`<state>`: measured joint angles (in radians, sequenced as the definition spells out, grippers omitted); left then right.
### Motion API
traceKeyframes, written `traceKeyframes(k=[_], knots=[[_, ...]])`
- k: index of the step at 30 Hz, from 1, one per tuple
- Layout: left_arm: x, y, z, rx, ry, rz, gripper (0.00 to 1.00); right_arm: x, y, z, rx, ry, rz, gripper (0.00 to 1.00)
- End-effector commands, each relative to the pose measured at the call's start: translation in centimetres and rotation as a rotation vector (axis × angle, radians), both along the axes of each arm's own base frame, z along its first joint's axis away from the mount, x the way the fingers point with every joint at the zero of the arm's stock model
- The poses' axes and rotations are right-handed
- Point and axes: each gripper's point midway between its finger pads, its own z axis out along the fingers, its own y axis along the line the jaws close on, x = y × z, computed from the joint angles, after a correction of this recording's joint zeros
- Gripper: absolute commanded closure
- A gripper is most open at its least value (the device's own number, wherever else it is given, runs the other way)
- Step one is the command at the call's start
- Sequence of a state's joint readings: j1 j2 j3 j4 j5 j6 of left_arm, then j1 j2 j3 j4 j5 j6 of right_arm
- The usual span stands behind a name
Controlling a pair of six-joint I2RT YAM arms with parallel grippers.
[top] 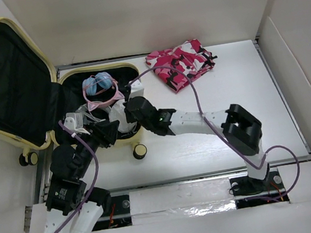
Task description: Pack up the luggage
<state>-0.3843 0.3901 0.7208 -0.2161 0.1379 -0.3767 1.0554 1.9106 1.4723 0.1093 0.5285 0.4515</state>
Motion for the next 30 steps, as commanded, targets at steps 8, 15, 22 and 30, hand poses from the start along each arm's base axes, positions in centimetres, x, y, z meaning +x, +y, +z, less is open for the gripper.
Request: traceKeyframes(k=[8, 15, 22, 30], knots=[[1.5, -0.4, 2.4, -0.065, -0.039, 0.009, 0.63, 1.7, 1.7, 2.5, 0.084, 0.037, 0.117, 0.91], [2.3, -2.8, 5.3, -0.143, -0.052, -0.095, 0.75, 5.3, -8.7, 9.3, 0.204, -0.061, 0.013, 0.36], [5.9, -7.6, 6.2, -0.238, 0.038, -0.209, 1.0, 10.9, -21.1, 1.5, 0.24, 0.089, -0.257, 1.0], [10.3, -12.9, 4.6, -0.217, 0.094, -0.157, 1.0, 17.7, -28.0, -9.0, 0.164, 0.354, -0.439, 0.37]])
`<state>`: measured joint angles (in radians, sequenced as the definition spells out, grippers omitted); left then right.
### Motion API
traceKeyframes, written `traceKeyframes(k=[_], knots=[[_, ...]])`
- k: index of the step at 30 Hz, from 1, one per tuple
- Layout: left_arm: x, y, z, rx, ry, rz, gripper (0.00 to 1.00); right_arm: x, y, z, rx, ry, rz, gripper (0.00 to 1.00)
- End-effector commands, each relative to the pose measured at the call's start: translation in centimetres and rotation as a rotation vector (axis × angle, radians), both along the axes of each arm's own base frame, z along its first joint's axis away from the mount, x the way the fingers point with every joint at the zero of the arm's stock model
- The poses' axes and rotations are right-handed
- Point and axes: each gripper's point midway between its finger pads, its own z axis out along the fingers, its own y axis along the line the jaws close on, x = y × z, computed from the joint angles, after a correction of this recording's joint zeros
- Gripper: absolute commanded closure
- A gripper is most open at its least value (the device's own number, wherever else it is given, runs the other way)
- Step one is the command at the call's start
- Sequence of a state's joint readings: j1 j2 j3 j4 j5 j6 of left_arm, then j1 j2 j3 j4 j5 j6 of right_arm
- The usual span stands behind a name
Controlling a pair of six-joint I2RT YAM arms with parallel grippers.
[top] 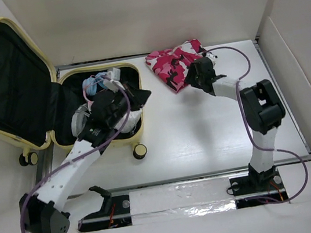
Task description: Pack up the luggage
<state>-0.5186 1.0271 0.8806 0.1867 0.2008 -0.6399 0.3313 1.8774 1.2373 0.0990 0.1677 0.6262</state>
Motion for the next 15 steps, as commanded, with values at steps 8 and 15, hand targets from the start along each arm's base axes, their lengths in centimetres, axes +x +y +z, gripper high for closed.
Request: traceKeyframes(k=[8, 15], knots=[[4.3, -4.5, 0.6, 0.089, -0.058, 0.113, 0.56, 5.4, 1.5, -3.1, 0.093, 0.123, 0.01, 0.25], [5.2, -7.4, -1.2, 0.16, -0.037, 0.108, 0.52, 6.0, 0.8, -3.5, 0.17, 0.091, -0.042, 0.99]])
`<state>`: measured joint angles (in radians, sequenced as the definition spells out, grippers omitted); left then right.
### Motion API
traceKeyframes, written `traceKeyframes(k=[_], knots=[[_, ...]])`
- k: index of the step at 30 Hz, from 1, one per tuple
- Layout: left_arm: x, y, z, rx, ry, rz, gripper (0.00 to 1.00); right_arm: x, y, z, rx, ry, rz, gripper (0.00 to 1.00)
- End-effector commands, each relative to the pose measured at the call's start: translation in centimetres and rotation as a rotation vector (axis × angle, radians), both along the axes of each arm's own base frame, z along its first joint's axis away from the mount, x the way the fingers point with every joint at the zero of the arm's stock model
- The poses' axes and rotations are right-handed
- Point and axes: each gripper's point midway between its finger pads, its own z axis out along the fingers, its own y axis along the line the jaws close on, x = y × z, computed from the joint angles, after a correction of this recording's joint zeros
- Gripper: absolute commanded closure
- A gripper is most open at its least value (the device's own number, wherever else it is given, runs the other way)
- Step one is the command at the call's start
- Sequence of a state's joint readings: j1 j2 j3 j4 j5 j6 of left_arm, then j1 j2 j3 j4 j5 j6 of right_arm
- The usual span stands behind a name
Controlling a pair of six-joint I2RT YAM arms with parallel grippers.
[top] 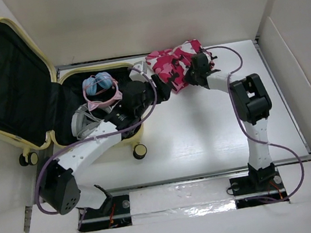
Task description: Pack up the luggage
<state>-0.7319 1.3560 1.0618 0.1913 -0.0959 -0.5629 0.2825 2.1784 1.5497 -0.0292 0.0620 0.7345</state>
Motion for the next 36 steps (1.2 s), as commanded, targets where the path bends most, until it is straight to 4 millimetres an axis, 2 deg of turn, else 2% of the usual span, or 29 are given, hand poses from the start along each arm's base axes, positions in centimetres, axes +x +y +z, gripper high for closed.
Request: traceKeyframes(k=[1, 2, 3, 4, 5, 6, 7, 8, 9, 10, 11, 12, 13, 14, 15, 16, 17, 18, 20, 22, 23, 24, 26, 27, 30, 31, 33, 34, 36], knots=[[1.6, -1.1, 1.8, -0.002, -0.056, 0.042, 0.52, -0.2, -1.6, 0.6, 0.05, -0.032, -0.056, 1.0], [1.7, -1.4, 1.2, 0.015, -0.041, 0.046, 0.52, -0.5, -2.2, 0.9, 0.055, -0.041, -0.071, 1.0], [1.7, -2.2, 1.5, 0.015, -0.043, 0.043, 0.52, -0.6, -3.3, 2.4, 0.064, -0.069, -0.09, 1.0], [2.4, -2.3, 0.2, 0.042, -0.022, 0.066, 0.51, -1.9, -3.5, 1.5, 0.064, -0.055, -0.084, 1.0], [2.2, -3.2, -0.3, 0.05, -0.008, 0.059, 0.49, -2.3, -4.4, 1.8, 0.065, -0.064, -0.096, 1.0], [2.4, -3.9, 0.1, 0.043, -0.014, 0.055, 0.48, -2.7, -5.2, 3.3, 0.071, -0.093, -0.109, 1.0], [2.6, -4.8, -1.2, 0.059, 0.004, 0.048, 0.48, -3.3, -5.3, 3.5, 0.072, -0.1, -0.105, 1.0], [2.8, -5.2, -1.6, 0.055, 0.016, 0.049, 0.45, -4.9, -6.3, 2.1, 0.064, -0.07, -0.116, 1.0], [3.1, -5.7, -1.4, 0.045, 0.019, 0.05, 0.43, -5.4, -6.3, 2.4, 0.073, -0.092, -0.112, 1.0], [3.1, -6.5, -2.6, 0.051, 0.039, 0.038, 0.42, -6.1, -6.8, 3.8, 0.094, -0.12, -0.114, 1.0], [3.3, -6.8, -3.0, 0.045, 0.047, 0.042, 0.42, -8.0, -7.7, 2.0, 0.091, -0.083, -0.122, 1.0], [3.3, -6.8, -3.5, 0.035, 0.06, 0.052, 0.39, -8.9, -7.7, 2.0, 0.098, -0.082, -0.116, 1.0], [3.2, -7.1, -4.2, 0.04, 0.068, 0.058, 0.38, -9.3, -8.3, 3.8, 0.117, -0.138, -0.129, 1.0], [3.0, -7.3, -4.7, 0.039, 0.073, 0.064, 0.36, -10.3, -8.1, 3.9, 0.131, -0.146, -0.114, 1.0], [3.2, -6.9, -5.6, 0.044, 0.086, 0.093, 0.36, -12.2, -8.2, 2.4, 0.135, -0.123, -0.106, 1.0], [3.0, -7.1, -6.4, 0.054, 0.095, 0.1, 0.36, -13.0, -8.1, 2.3, 0.145, -0.123, -0.103, 1.0], [2.6, -7.3, -7.0, 0.062, 0.104, 0.103, 0.36, -13.7, -7.8, 3.4, 0.155, -0.155, -0.092, 1.0], [2.6, -7.0, -7.9, 0.072, 0.12, 0.119, 0.37, -15.0, -8.0, 2.4, 0.155, -0.141, -0.094, 0.97], [2.1, -7.2, -9.2, 0.08, 0.143, 0.157, 0.38, -16.1, -7.9, 3.1, 0.164, -0.165, -0.093, 0.96], [2.0, -7.1, -10.4, 0.09, 0.155, 0.198, 0.39, -16.8, -8.3, 2.9, 0.154, -0.167, -0.106, 0.85], [1.8, -7.6, -10.6, 0.069, 0.163, 0.207, 0.39, -16.8, -8.4, 3.1, 0.151, -0.171, -0.109, 0.76], [1.9, -7.7, -11.1, 0.061, 0.176, 0.219, 0.38, -16.7, -8.4, 3.4, 0.148, -0.178, -0.106, 0.57], [2.0, -8.0, -12.7, 0.042, 0.225, 0.243, 0.37, -16.7, -8.8, 4.0, 0.121, -0.171, -0.101, 0.41], [2.0, -7.9, -13.2, 0.037, 0.238, 0.259, 0.36, -16.6, -9.2, 5.1, 0.119, -0.196, -0.105, 0.28], [2.1, -7.3, -15.3, 0.024, 0.294, 0.333, 0.29, -16.7, -10.3, 6.8, 0.072, -0.241, -0.136, 0.09], [2.1, -7.1, -16.1, 0.03, 0.307, 0.353, 0.29, -17.0, -10.5, 8.3, 0.064, -0.275, -0.137, 0.06], [2.1, -7.2, -16.9, 0.003, 0.342, 0.379, 0.28, -17.6, -10.7, 9.3, 0.06, -0.305, -0.132, 0.05], [2.5, -7.0, -17.9, 0.0, 0.361, 0.396, 0.28, -18.0, -10.7, 10.8, 0.067, -0.347, -0.127, 0.05], [3.1, -7.2, -18.4, -0.017, 0.384, 0.418, 0.26, -18.9, -10.4, 11.6, 0.074, -0.377, -0.114, 0.05]])
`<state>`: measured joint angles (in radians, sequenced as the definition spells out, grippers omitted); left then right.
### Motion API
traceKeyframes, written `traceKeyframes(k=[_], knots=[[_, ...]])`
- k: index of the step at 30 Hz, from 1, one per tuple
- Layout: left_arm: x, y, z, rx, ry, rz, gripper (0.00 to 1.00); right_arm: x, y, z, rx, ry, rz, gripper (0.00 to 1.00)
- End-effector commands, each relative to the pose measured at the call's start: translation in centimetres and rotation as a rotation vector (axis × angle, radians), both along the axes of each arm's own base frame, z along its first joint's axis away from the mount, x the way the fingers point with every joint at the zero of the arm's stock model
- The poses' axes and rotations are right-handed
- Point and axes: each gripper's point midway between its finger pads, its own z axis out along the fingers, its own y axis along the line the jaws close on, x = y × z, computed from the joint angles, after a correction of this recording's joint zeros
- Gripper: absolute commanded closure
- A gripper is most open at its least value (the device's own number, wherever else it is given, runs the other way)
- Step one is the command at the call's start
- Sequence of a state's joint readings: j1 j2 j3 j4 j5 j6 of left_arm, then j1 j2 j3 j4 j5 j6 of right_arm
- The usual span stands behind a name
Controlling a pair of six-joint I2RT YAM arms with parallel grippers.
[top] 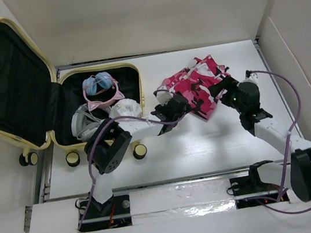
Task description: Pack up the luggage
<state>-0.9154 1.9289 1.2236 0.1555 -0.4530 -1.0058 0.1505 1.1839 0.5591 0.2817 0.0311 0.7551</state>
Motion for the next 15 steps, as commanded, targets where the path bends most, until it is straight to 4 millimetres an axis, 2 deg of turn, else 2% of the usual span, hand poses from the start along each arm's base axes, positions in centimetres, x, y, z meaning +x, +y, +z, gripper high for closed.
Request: traceKeyframes(k=[1, 2, 3, 4, 6, 7, 8, 9, 10, 11, 12, 14, 15], knots=[[1.7, 0.2, 0.0, -0.082, 0.025, 0.12, 0.25, -0.9, -0.3, 2.9, -0.028, -0.097, 0.005, 0.05], [1.9, 0.6, -1.8, -0.054, 0.058, 0.134, 0.24, -1.5, 0.1, 4.5, -0.023, -0.147, 0.022, 0.05], [2.4, -0.1, -1.4, -0.071, 0.064, 0.14, 0.23, -1.9, 0.6, 5.1, -0.021, -0.168, 0.042, 0.05], [2.6, 0.0, -3.1, -0.061, 0.1, 0.147, 0.22, -2.3, 0.6, 5.5, -0.024, -0.184, 0.051, 0.05], [3.3, -0.4, -3.6, -0.077, 0.122, 0.154, 0.21, -3.3, 1.6, 7.5, -0.02, -0.243, 0.09, 0.05], [3.5, -0.2, -4.8, -0.079, 0.154, 0.158, 0.21, -3.6, 1.5, 8.0, -0.032, -0.251, 0.094, 0.05], [3.5, -0.7, -5.0, -0.091, 0.166, 0.151, 0.21, -3.9, 1.9, 8.6, -0.033, -0.266, 0.108, 0.05], [4.4, -0.7, -4.8, -0.107, 0.167, 0.158, 0.21, -4.4, 2.2, 9.6, -0.035, -0.291, 0.121, 0.05], [4.5, -0.8, -5.9, -0.101, 0.195, 0.148, 0.21, -4.7, 2.6, 9.8, -0.038, -0.292, 0.152, 0.05], [4.4, -1.0, -6.3, -0.085, 0.211, 0.131, 0.21, -5.0, 3.0, 10.8, -0.036, -0.314, 0.168, 0.05], [5.1, -2.0, -5.2, -0.1, 0.199, 0.119, 0.21, -5.3, 3.1, 11.5, -0.037, -0.329, 0.176, 0.05], [5.4, -1.8, -6.1, -0.047, 0.208, 0.12, 0.21, -6.2, 3.8, 13.3, -0.029, -0.375, 0.209, 0.05], [6.1, -2.5, -5.2, -0.051, 0.189, 0.111, 0.22, -6.5, 3.8, 14.1, -0.026, -0.393, 0.213, 0.05]])
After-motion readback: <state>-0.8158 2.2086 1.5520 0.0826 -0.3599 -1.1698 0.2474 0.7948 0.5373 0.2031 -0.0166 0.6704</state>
